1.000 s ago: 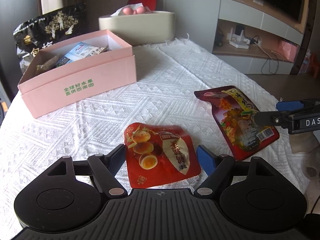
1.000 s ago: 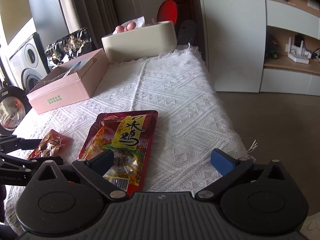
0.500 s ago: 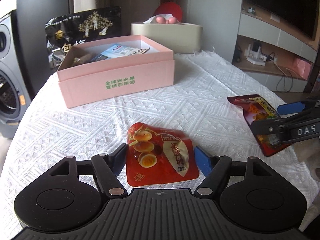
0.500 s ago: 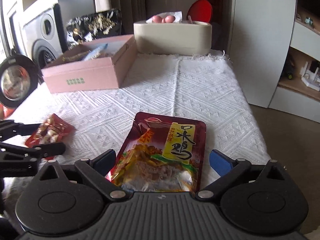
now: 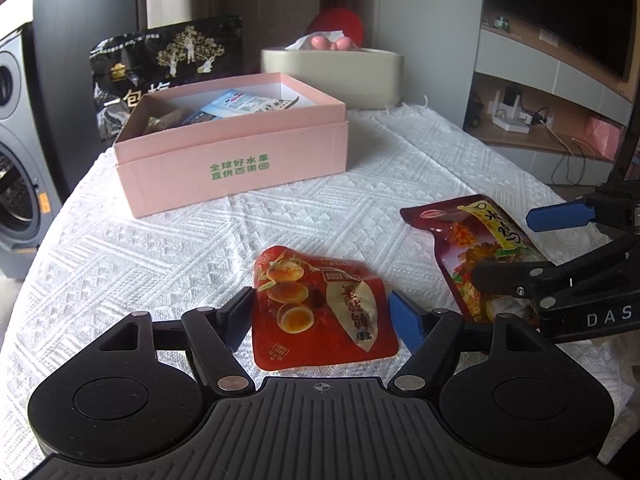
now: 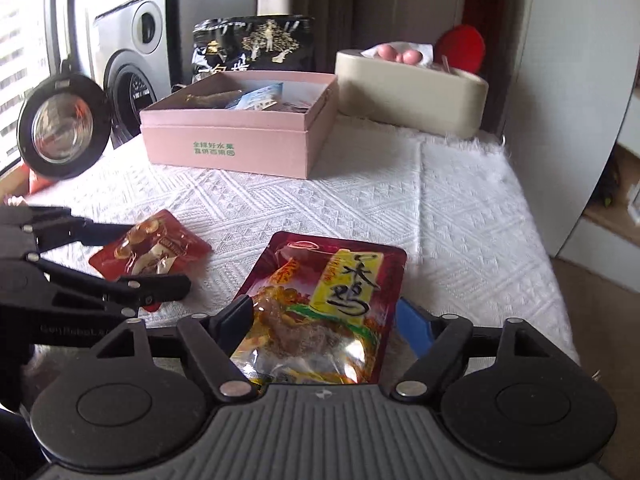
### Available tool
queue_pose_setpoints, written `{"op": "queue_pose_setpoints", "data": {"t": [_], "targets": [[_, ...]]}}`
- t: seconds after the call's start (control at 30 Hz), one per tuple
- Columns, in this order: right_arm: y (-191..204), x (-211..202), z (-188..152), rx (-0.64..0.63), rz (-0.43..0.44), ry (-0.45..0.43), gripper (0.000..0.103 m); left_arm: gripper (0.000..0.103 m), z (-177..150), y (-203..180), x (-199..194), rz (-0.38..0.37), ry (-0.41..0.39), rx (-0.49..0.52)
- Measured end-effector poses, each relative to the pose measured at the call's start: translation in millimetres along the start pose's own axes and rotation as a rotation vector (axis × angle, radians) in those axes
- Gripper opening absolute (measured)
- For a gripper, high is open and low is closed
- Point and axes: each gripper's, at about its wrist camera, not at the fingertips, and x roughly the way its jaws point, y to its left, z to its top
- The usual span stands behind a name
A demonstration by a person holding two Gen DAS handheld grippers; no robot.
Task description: Organize snacks
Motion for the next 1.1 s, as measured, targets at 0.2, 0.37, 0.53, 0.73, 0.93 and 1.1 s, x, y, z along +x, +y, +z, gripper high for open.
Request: {"op": "queue_pose_setpoints", "data": {"t": [0.2,0.37,0.53,0.73,0.93,1.1], "targets": [[2,9,4,0.068,0.0,0.014,0.086,0.077,0,1,0,-0.001,-0.001,-0.01],[-16,23,11,0.193,0.025,0.064,0.091,0.078,0,0,0,0.004,0.0,0.002],[-17,29,13,0.185,0.025,0.071,0.091,0.078,-1,-1,0,0.003,0.0,0.0],[-15,8,3,-0.075,-0.027,0.022,0.091,0.078,-1,-1,0,0.003,-0.001,-0.001],[-32,-10,1,-0.004,0.018,-0.015,0.092,0.078,-1,-1,0,0.006,-0.002,0.0],[-40,21,6,0.123,0.022,0.057,0.093,0.078,-1,-2,0,0.008,-0.002,0.001]]}}
